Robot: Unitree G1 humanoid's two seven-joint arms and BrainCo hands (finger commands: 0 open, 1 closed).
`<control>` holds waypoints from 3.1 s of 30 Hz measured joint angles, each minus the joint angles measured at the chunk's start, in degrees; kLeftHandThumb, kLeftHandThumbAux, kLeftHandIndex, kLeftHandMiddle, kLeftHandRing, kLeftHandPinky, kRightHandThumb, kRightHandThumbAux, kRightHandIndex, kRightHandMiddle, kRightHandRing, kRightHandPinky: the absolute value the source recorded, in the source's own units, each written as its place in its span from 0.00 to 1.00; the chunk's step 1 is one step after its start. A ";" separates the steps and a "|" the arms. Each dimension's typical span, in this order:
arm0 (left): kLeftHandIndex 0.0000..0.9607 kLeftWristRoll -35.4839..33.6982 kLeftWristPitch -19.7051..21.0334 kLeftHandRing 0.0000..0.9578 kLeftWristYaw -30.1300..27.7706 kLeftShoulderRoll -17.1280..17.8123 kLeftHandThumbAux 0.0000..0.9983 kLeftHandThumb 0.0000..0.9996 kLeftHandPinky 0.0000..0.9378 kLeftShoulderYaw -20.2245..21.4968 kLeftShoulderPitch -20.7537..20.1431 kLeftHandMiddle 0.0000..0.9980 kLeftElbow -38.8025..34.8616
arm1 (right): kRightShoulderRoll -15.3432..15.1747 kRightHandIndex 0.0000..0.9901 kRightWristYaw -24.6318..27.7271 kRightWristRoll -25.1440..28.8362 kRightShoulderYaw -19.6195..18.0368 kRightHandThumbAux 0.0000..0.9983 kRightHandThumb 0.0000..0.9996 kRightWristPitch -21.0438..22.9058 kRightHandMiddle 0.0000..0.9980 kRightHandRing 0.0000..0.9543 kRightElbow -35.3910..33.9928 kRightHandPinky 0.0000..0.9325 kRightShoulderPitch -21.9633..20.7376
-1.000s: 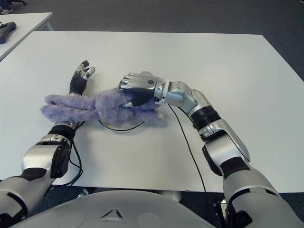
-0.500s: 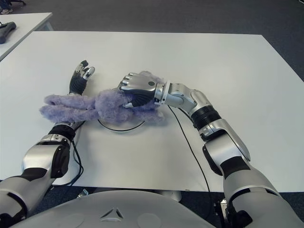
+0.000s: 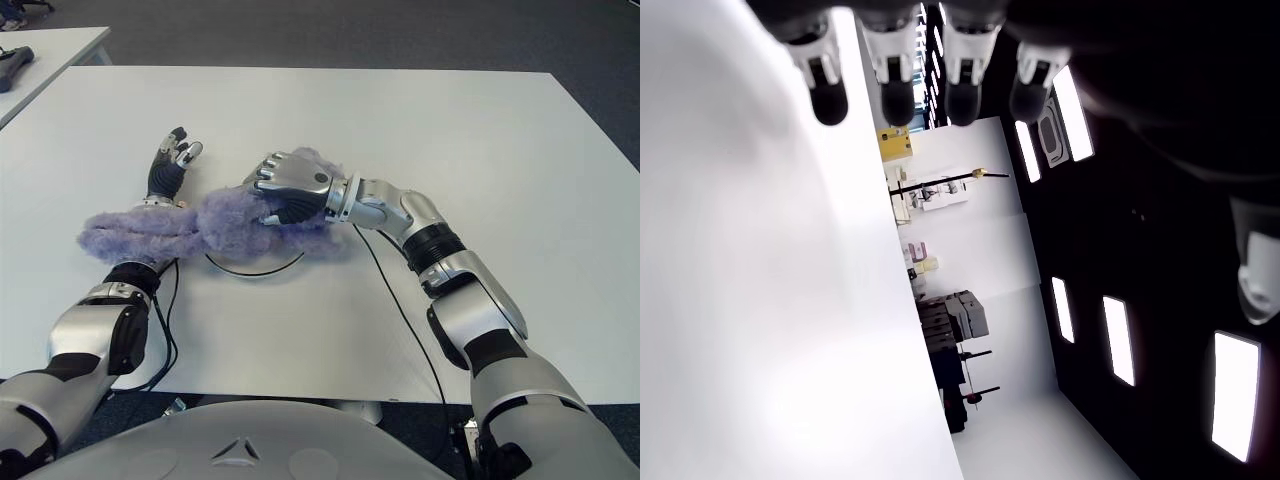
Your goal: Put the doll into the plate.
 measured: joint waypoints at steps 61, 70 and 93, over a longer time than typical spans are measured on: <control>0.00 0.31 0.01 0.00 -0.01 -0.90 0.42 0.00 0.00 -0.06 -0.30 0.00 0.01 | -4.41 0.00 2.54 -7.23 4.95 0.50 0.06 7.48 0.00 0.00 -6.39 0.00 -2.18; 0.00 0.33 0.01 0.00 -0.01 -0.95 0.42 0.00 0.00 -0.03 -0.33 0.00 0.01 | -4.39 0.00 0.22 -7.26 4.76 0.43 0.06 7.55 0.00 0.00 -6.36 0.00 -1.79; 0.00 0.29 -0.12 0.00 0.10 -1.93 0.39 0.00 0.00 0.78 -0.64 0.00 0.01 | -3.79 0.00 -1.25 -4.93 1.08 0.29 0.07 7.60 0.00 0.00 -6.78 0.00 -1.45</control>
